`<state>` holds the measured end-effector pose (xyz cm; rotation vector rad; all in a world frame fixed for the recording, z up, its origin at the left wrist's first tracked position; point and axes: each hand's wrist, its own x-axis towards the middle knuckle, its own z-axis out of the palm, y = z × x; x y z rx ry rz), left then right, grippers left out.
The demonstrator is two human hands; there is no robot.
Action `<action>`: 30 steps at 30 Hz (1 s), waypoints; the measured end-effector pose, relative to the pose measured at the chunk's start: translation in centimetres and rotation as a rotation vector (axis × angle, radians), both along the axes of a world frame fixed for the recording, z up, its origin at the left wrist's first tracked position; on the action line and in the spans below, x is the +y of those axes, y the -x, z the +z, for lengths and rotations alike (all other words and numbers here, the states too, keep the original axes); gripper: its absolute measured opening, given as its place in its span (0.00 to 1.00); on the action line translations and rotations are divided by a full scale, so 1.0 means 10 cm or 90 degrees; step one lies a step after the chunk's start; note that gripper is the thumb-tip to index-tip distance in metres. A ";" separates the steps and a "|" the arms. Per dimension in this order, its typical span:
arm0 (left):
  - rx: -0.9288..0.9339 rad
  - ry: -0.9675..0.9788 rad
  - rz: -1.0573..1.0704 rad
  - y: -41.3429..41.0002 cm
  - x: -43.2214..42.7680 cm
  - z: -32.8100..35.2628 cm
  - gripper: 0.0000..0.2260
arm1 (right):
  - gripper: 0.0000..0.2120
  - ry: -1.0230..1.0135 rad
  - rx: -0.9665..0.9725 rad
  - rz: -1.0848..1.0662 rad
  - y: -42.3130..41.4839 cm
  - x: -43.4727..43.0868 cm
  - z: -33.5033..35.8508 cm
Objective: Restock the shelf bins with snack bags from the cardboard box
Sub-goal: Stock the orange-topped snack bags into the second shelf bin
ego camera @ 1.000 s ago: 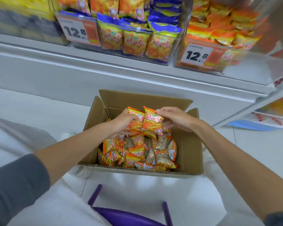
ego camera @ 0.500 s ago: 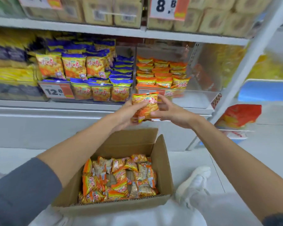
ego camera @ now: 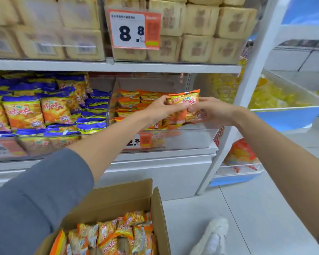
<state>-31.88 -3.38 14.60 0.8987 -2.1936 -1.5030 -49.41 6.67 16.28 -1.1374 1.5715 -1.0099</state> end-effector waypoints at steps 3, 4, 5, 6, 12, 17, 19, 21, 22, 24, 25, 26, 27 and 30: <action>-0.069 0.052 0.025 0.12 -0.21 -0.15 0.42 | 0.17 -0.087 0.070 0.017 0.13 -0.14 -0.12; -0.086 0.076 0.031 0.14 -0.29 -0.20 0.44 | 0.18 -0.113 0.081 0.026 0.16 -0.17 -0.17; -0.101 0.095 0.034 0.15 -0.33 -0.22 0.43 | 0.20 -0.133 0.086 0.037 0.18 -0.21 -0.22; -0.119 0.121 0.029 0.15 -0.36 -0.22 0.43 | 0.20 -0.146 0.094 0.049 0.19 -0.23 -0.25; -0.218 0.237 -0.057 0.16 -0.41 -0.23 0.34 | 0.19 -0.149 0.076 0.081 0.22 -0.30 -0.33; -0.180 0.191 -0.085 0.07 -0.46 -0.27 0.26 | 0.29 -0.174 0.003 0.059 0.24 -0.30 -0.33; -0.230 0.300 -0.079 0.04 -0.48 -0.32 0.22 | 0.29 -0.191 0.162 0.087 0.16 -0.32 -0.36; -0.269 0.376 -0.075 0.00 -0.49 -0.36 0.21 | 0.32 -0.181 0.211 0.074 0.12 -0.35 -0.40; -0.256 0.382 -0.069 -0.01 -0.50 -0.39 0.23 | 0.36 -0.167 0.181 0.055 0.13 -0.36 -0.41; -0.241 0.406 -0.057 -0.04 -0.49 -0.40 0.27 | 0.43 -0.144 0.125 0.061 0.13 -0.36 -0.42; -0.251 0.420 -0.059 -0.04 -0.47 -0.40 0.27 | 0.42 -0.148 0.128 0.080 0.13 -0.36 -0.42; -0.271 0.425 -0.068 -0.04 -0.47 -0.41 0.27 | 0.40 -0.159 0.142 0.095 0.11 -0.35 -0.42; -0.294 0.422 -0.079 -0.04 -0.46 -0.41 0.26 | 0.37 -0.166 0.167 0.105 0.09 -0.36 -0.42; -0.310 0.386 -0.091 -0.03 -0.46 -0.40 0.23 | 0.35 -0.168 0.198 0.091 0.04 -0.38 -0.41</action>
